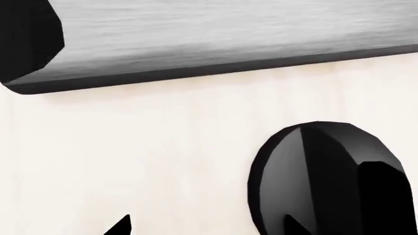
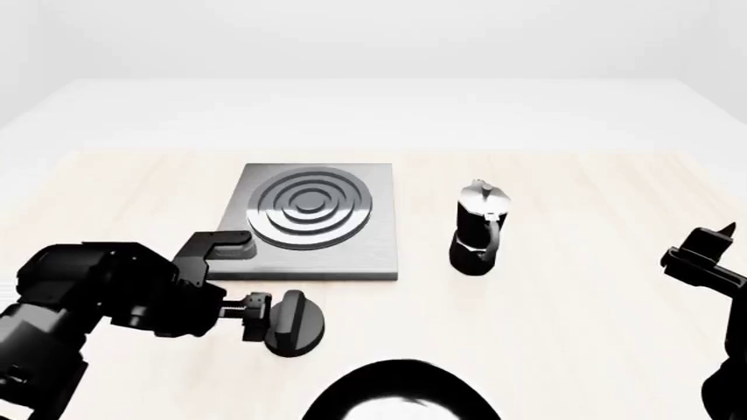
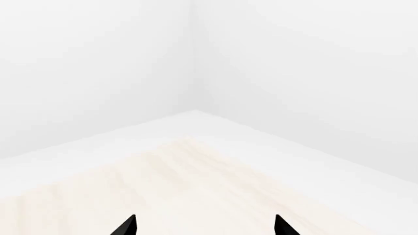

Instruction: Turn on the stove and put the frying pan on it.

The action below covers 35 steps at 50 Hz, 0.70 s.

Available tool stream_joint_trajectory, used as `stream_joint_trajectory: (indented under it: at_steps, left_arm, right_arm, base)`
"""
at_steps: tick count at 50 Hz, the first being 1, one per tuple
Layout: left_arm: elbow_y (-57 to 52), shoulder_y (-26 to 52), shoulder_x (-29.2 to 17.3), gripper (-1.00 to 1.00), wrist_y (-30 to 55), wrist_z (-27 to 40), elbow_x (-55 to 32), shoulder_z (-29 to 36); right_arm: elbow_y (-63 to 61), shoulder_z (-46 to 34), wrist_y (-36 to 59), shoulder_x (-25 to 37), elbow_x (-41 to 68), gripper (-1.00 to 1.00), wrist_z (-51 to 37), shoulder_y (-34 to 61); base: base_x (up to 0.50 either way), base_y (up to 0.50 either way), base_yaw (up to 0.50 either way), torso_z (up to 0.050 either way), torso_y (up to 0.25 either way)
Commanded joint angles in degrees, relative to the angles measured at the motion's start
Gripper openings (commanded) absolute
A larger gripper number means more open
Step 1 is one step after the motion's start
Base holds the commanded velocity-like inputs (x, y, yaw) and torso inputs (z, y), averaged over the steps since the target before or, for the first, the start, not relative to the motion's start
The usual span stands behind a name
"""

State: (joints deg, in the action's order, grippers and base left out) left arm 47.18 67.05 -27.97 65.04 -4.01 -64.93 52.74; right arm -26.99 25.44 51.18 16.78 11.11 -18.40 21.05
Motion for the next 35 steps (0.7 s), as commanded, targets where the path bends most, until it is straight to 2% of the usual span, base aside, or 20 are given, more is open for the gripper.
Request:
stream_joint_trajectory:
  at_steps: [1, 11, 15, 27, 35]
  left_arm:
    - [5.31, -0.66, 3.88, 1.0, -3.04, -4.47, 4.75, 1.6]
    - [9.93, 0.04, 6.89, 1.0, -5.38, -8.6, 6.9, 3.57]
    - [8.46, -0.46, 7.14, 1.0, -4.77, -8.51, 6.87, 3.98]
    - [-0.55, -1.82, 4.37, 1.0, -0.89, -4.19, 4.42, 2.95]
    - [-4.78, -1.54, 2.94, 1.0, 0.83, -4.41, 4.51, 4.26]
  right_arm:
    - [-0.34, 0.21, 0.12, 0.05, 0.32, 1.0, -0.09, -0.12]
    - [-0.63, 0.83, 0.11, 0.1, 0.73, 1.0, -0.11, -0.42]
    - [-0.64, 0.92, -0.01, 0.1, 0.85, 1.0, -0.1, -0.46]
    - [-0.75, 0.81, 0.27, 0.19, 1.15, 1.0, -0.29, -0.18]
    - [-0.73, 0.44, 0.48, 0.21, 1.23, 1.0, -0.53, 0.16]
  base:
    - [0.0, 0.0, 0.0, 0.0, 0.0]
    - [0.0, 0.0, 0.0, -0.003, 0.0]
    - [0.0, 0.0, 0.0, -0.005, 0.0]
    - [0.0, 0.0, 0.0, -0.003, 0.0]
    - [0.0, 0.0, 0.0, -0.001, 0.0]
